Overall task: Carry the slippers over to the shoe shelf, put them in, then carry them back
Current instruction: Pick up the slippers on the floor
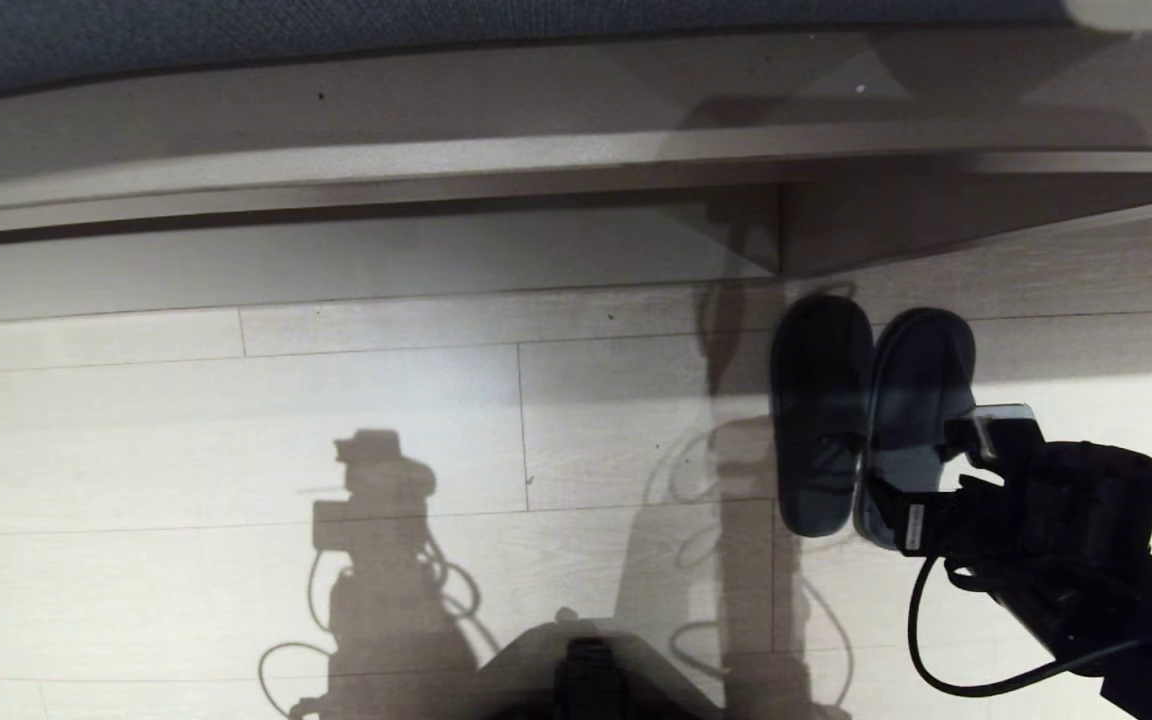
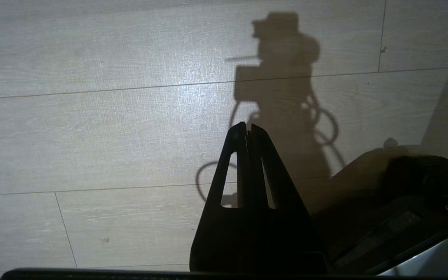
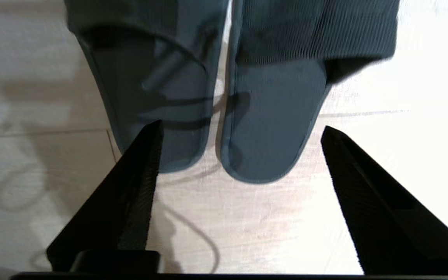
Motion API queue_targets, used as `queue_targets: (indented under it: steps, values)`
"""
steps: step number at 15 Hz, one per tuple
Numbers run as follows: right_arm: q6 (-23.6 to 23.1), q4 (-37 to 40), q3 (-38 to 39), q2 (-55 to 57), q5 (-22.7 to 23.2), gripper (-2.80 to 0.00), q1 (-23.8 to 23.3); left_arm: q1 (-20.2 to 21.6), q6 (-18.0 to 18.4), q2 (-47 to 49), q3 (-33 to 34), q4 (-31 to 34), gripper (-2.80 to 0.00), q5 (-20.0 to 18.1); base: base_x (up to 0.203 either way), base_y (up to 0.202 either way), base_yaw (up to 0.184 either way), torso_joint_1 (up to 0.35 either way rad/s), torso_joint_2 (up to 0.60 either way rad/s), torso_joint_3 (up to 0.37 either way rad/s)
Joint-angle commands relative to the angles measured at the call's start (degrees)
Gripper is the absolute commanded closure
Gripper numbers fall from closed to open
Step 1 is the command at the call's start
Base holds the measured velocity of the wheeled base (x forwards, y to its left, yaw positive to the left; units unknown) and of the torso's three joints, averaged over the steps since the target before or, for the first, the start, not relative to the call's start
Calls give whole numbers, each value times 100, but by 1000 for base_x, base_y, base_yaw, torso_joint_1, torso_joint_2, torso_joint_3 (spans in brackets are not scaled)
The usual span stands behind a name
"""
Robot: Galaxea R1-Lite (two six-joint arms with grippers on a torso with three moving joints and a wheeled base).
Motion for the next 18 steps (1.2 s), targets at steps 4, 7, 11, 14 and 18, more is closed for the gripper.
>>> queue_targets:
  steps: [4, 7, 11, 14, 18]
  values:
    - [127, -735, 210, 677, -129, -280, -43, -4, -6, -4, 44, -2, 0, 1, 0, 0, 0, 0, 0, 0]
    - [110, -2036, 338, 1302, 6, -280, -158, -4, -6, -4, 44, -2, 0, 1, 0, 0, 0, 0, 0, 0]
    - [167, -2115, 332, 1196, 596, -280, -254, -4, 2, -4, 44, -2, 0, 1, 0, 0, 0, 0, 0, 0]
    - [138, -2115, -7, 1261, 651, -280, -380, -4, 2, -4, 44, -9, 0, 1, 0, 0, 0, 0, 0, 0]
    - [-75, -2115, -358, 1362, 690, -280, -592, 4, 11, -5, 44, -2, 0, 1, 0, 0, 0, 0, 0, 0]
